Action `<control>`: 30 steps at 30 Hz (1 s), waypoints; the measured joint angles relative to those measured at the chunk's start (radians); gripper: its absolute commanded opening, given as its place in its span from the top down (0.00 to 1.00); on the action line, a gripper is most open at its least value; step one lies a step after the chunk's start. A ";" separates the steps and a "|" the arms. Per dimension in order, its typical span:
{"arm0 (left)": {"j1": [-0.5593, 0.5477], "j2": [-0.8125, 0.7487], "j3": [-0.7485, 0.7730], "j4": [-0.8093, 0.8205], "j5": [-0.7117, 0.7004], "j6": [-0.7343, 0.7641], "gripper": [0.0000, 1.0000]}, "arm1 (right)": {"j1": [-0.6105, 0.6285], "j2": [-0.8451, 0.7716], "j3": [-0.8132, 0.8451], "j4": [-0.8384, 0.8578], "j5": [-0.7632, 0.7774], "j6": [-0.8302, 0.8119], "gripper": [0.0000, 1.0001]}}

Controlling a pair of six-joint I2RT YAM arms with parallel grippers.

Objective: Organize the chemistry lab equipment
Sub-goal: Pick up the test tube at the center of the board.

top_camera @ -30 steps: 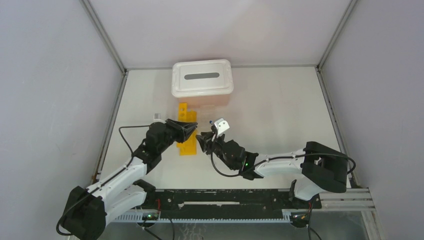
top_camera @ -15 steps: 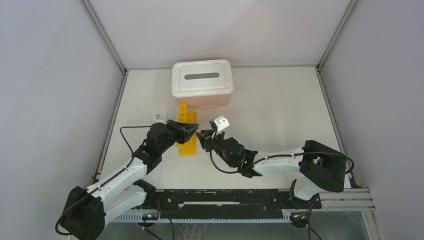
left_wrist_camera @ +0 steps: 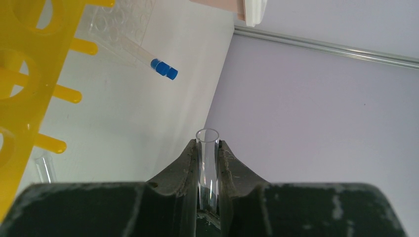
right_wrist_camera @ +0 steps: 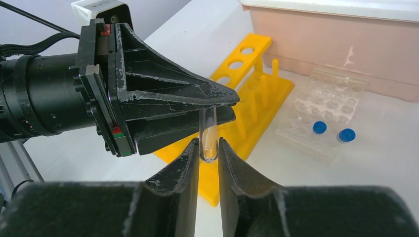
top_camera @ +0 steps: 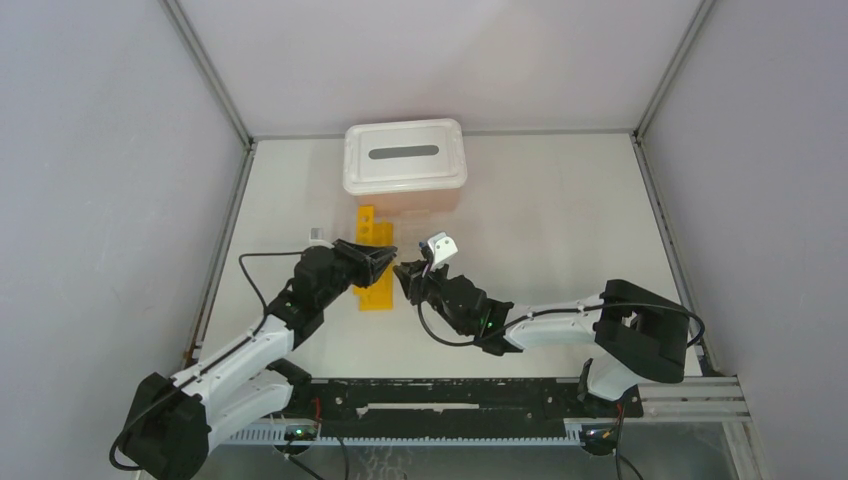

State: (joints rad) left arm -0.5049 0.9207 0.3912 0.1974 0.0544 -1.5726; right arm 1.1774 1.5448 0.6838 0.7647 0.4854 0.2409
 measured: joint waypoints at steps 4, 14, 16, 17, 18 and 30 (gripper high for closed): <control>-0.003 0.000 0.000 -0.001 -0.003 0.000 0.87 | 0.000 0.000 0.000 0.000 0.003 0.000 0.70; -0.008 -0.014 0.000 -0.016 -0.019 0.000 0.87 | 0.001 0.000 0.000 -0.001 0.009 0.000 0.68; -0.008 -0.014 0.000 -0.017 -0.022 -0.001 0.87 | 0.001 0.000 0.000 -0.001 0.010 0.000 0.69; -0.008 -0.014 0.000 -0.018 -0.022 -0.001 0.87 | 0.001 0.000 0.000 -0.002 0.010 0.000 0.70; -0.008 -0.014 0.000 -0.019 -0.023 -0.001 0.87 | 0.002 0.000 0.000 -0.002 0.010 0.000 0.71; -0.010 -0.014 0.000 -0.021 -0.027 -0.007 0.86 | 0.003 0.000 0.010 -0.018 0.008 0.000 0.80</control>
State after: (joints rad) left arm -0.5152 0.9066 0.3912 0.1768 0.0269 -1.5795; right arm 1.1801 1.5444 0.6941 0.7467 0.4931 0.2413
